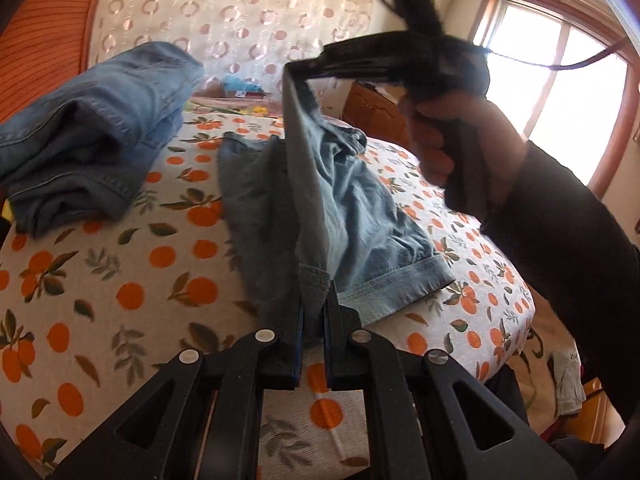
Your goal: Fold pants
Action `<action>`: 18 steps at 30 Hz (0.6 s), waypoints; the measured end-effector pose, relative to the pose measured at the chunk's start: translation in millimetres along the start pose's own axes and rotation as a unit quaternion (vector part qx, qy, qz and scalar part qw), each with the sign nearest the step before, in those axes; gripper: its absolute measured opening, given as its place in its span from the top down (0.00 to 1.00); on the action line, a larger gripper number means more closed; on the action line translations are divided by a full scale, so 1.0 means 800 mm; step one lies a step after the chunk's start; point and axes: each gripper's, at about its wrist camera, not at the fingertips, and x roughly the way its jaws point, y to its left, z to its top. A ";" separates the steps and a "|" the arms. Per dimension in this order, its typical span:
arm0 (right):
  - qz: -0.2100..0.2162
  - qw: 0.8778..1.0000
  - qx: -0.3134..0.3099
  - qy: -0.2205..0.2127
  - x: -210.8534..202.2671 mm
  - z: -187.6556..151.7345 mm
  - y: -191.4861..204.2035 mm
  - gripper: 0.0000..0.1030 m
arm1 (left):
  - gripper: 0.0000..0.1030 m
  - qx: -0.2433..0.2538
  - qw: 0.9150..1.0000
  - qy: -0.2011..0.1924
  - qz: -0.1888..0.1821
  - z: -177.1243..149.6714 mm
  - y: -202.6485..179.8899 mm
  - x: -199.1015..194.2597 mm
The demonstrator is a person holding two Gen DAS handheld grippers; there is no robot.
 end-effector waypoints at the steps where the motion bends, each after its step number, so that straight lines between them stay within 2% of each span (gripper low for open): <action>1: 0.005 1.000 0.003 0.003 0.010 -0.001 0.000 0.95 | 0.92 -0.001 1.000 -0.003 0.003 -0.001 0.004 -0.003; 5: 0.005 1.000 0.008 0.008 0.038 0.010 -0.002 0.95 | 0.92 -0.005 1.000 -0.005 0.011 -0.001 0.013 -0.007; 9: -0.005 1.000 0.001 0.009 0.062 0.022 0.002 0.95 | 0.91 -0.010 1.000 0.011 0.019 -0.004 0.017 -0.001; 12: 0.004 0.999 0.002 0.034 0.073 0.018 0.010 0.90 | 0.84 -0.015 0.999 0.018 0.021 -0.006 0.021 0.001; 14: -0.006 0.999 -0.003 0.043 0.074 0.017 0.009 0.82 | 0.71 -0.019 0.999 0.021 0.023 -0.006 0.024 0.000; 17: -0.016 0.999 -0.008 0.040 0.059 0.012 0.004 0.78 | 0.53 -0.024 0.999 0.013 0.027 -0.006 0.029 -0.006; 18: -0.018 0.999 -0.008 0.040 0.053 0.010 0.001 0.75 | 0.53 -0.025 0.999 0.010 0.027 -0.005 0.031 -0.009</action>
